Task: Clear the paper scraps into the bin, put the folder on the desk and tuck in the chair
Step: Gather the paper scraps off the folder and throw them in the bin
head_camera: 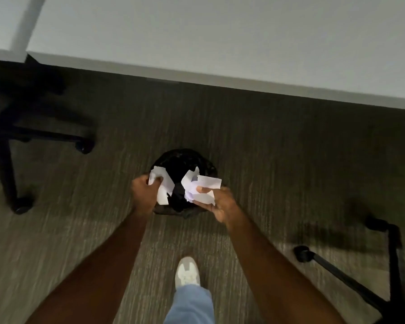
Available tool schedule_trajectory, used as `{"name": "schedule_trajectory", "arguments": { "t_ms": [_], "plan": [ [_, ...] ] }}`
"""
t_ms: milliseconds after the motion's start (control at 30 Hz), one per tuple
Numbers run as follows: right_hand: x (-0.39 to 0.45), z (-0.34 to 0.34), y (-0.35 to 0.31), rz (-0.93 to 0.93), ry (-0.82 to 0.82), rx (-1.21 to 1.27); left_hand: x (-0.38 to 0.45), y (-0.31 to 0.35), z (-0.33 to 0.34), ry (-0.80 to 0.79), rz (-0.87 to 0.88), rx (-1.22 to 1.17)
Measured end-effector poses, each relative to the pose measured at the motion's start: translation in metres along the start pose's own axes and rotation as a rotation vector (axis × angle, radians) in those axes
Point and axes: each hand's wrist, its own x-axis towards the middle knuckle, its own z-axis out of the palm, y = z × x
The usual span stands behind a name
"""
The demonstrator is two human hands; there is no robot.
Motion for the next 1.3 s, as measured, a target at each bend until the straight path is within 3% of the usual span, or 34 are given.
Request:
{"name": "schedule_trajectory", "arguments": {
  "t_ms": [100, 267, 467, 733, 900, 1067, 1300],
  "plan": [
    [0.033, 0.008, 0.017, 0.015, 0.147, -0.024, 0.017, -0.017, 0.014, -0.044, 0.056, 0.051],
    [0.066, 0.012, 0.033, 0.058, 0.17, -0.08, 0.029, -0.035, 0.035, -0.132, 0.13, 0.126],
    [0.06, 0.025, 0.028, 0.15, 0.177, -0.147, 0.027, -0.037, 0.028, -0.25, -0.041, 0.222],
    [0.013, 0.006, 0.015, -0.075, 0.199, -0.225, -0.005, 0.013, 0.024, -0.37, 0.115, 0.337],
    [-0.048, -0.054, -0.004, -0.356, 0.28, -0.544, -0.074, 0.077, 0.04, -0.446, 0.321, 0.384],
    [-0.133, -0.158, -0.037, -0.485, 0.568, -0.862, -0.176, 0.154, 0.101, -0.583, 0.603, 0.369],
    [-0.262, -0.312, -0.052, -0.513, 0.891, -0.863, -0.323, 0.24, 0.198, -0.826, 0.9, 0.453]
  ]
}}
